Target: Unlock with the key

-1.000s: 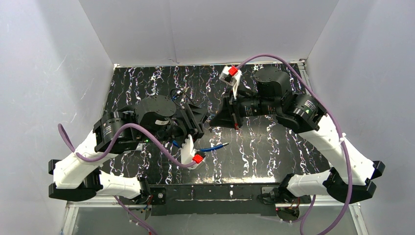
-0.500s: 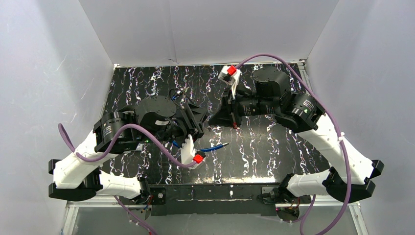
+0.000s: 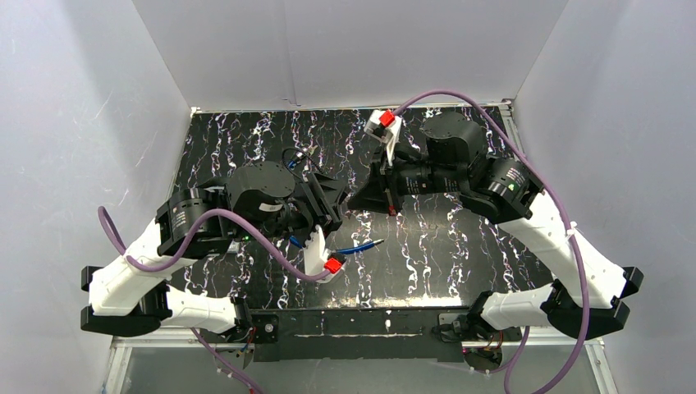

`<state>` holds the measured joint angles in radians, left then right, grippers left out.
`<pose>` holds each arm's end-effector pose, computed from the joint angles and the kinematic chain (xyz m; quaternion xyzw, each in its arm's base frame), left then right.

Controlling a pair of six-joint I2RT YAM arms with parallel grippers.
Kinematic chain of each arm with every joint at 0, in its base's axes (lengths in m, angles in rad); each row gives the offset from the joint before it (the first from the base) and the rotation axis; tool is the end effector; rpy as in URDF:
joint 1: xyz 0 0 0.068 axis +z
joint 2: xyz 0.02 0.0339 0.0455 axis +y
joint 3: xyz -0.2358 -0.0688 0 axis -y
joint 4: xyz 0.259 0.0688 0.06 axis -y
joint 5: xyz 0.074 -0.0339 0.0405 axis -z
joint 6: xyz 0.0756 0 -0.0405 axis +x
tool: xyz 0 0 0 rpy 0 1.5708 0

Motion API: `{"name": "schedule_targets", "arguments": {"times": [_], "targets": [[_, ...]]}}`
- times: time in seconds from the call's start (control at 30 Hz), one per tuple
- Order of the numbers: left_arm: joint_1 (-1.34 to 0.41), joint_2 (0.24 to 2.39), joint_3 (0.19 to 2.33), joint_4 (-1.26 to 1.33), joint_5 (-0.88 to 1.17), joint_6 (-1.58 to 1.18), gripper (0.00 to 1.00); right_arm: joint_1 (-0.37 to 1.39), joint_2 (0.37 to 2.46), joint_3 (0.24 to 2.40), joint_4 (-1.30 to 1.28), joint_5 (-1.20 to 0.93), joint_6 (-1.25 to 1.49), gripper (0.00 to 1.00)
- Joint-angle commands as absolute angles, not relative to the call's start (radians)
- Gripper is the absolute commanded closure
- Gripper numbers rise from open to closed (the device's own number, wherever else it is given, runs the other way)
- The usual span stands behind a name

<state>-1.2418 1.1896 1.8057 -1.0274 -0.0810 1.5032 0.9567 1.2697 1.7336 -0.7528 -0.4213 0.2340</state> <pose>0.0852 -0.2307 0.4713 0.8152 0.1864 0.1049 0.5383 0.1429 0.2564 0.4675 -0.3941 0.6890 0.4667 0.3901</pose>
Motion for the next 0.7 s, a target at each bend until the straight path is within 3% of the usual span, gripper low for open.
{"name": "schedule_targets", "arguments": {"times": [0.0,0.37,0.67], "targets": [[-1.281,1.191,1.81,-1.028,0.0,1.521,1.0,0.966,1.285,1.763,-0.631,-0.4,0.229,0.99],[-1.339,1.2,1.785,-1.055,0.0,1.599,1.0,0.966,1.267,1.756,-0.632,-0.382,0.223,0.99],[-1.374,1.215,1.766,-0.925,0.041,1.412,1.0,0.966,1.221,1.7,-0.515,-0.26,0.249,0.99]]}}
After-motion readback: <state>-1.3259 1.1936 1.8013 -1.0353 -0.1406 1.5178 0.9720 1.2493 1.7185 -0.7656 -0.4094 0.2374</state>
